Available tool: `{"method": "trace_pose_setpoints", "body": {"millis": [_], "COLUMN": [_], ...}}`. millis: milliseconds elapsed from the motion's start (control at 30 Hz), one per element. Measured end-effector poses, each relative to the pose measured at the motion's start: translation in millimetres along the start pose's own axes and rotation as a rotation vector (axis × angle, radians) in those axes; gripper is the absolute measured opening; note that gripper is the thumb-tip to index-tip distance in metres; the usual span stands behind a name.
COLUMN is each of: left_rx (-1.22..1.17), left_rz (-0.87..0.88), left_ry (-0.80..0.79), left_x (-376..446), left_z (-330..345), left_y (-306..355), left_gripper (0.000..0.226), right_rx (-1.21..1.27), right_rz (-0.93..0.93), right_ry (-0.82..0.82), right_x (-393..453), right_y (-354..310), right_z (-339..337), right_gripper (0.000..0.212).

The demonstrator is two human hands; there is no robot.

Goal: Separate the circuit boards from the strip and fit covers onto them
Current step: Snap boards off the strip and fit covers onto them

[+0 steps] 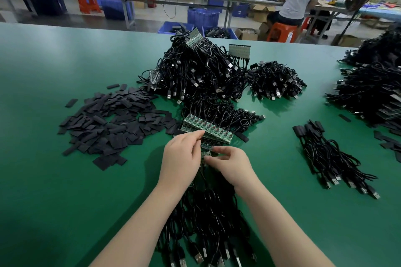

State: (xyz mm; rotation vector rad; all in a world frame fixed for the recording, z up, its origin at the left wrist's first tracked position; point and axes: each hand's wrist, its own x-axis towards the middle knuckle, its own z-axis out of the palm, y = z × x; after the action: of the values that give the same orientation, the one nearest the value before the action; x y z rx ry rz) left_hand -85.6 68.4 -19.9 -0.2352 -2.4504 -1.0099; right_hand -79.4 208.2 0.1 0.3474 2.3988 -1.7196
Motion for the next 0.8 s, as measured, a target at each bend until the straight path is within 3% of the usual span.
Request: {"method": "trace_pose_setpoints", "body": {"millis": [67, 167, 267, 567, 800], "left_rx": [0.2, 0.18, 0.098, 0.194, 0.145], "left_rz": [0.027, 0.012, -0.01, -0.103, -0.118], "left_ry": [-0.133, -0.269, -0.266, -0.266, -0.25], "left_x": [-0.9, -3.2, -1.4, -2.4, -2.1], "left_z": [-2.2, -1.1, -1.0, 5.0, 5.4], "left_y": [0.7, -1.3, -2.2, -3.3, -4.0], "left_gripper": [0.031, 0.028, 0.025, 0.015, 0.012], "right_rx": [-0.03, -0.033, -0.039, -0.269, -0.215], "right_rz": [-0.013, -0.018, -0.044, -0.077, -0.117], "right_ry": [-0.005, 0.019, 0.049, 0.029, 0.047], "right_x": [0.8, 2.2, 2.1, 5.8, 5.5], "right_y": [0.8, 4.0, 6.0, 0.6, 4.0], "right_z": [-5.4, -11.8, -12.6, -11.8, -10.9], "right_gripper": [0.03, 0.021, 0.008, 0.019, 0.016]}}
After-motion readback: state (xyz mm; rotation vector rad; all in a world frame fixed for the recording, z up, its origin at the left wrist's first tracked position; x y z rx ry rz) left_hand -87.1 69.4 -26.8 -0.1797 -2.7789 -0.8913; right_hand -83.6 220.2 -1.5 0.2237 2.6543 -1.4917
